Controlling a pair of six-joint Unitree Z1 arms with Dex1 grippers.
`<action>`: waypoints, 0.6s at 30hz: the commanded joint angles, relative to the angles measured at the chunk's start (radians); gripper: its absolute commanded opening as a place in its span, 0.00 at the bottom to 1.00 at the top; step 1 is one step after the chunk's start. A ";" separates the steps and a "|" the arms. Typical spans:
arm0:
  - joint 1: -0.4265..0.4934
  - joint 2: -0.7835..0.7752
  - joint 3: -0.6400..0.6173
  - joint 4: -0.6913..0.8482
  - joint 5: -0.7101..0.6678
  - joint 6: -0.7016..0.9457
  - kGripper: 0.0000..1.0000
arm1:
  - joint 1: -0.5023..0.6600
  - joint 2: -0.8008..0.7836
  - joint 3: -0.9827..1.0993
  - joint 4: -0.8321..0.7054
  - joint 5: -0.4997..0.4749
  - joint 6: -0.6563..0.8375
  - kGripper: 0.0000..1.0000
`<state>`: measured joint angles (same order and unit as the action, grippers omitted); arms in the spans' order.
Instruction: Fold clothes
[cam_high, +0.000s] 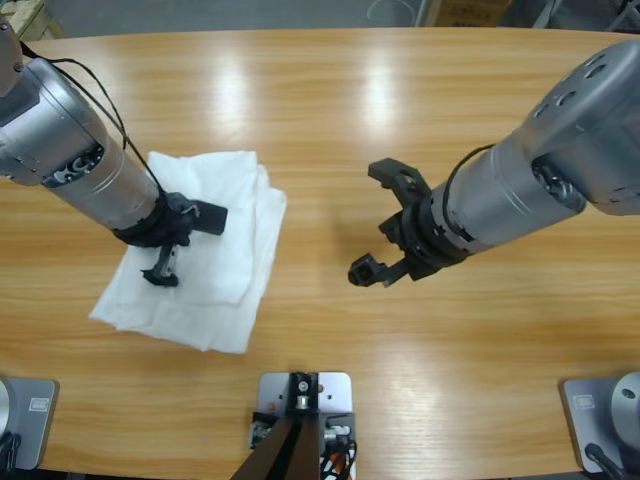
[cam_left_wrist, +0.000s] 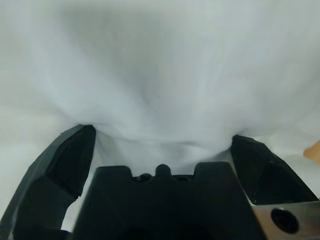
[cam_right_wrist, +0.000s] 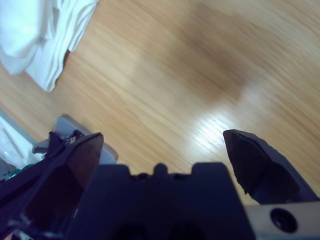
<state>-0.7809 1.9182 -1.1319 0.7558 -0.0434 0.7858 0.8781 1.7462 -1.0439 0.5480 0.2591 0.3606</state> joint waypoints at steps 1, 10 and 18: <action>0.154 0.285 -0.085 -0.046 0.036 -0.493 0.99 | -0.059 0.031 0.033 -0.017 0.019 0.008 1.00; 0.488 0.429 -0.462 0.060 0.131 -0.875 1.00 | -0.139 0.040 0.019 -0.020 0.016 0.003 1.00; 0.592 0.712 -1.187 0.464 0.123 -0.946 1.00 | -0.186 0.095 -0.042 -0.018 0.033 -0.022 1.00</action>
<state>-0.2582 2.3061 -1.8870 0.9691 0.0620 -0.1232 0.7229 1.7634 -1.0558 0.5374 0.2674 0.3563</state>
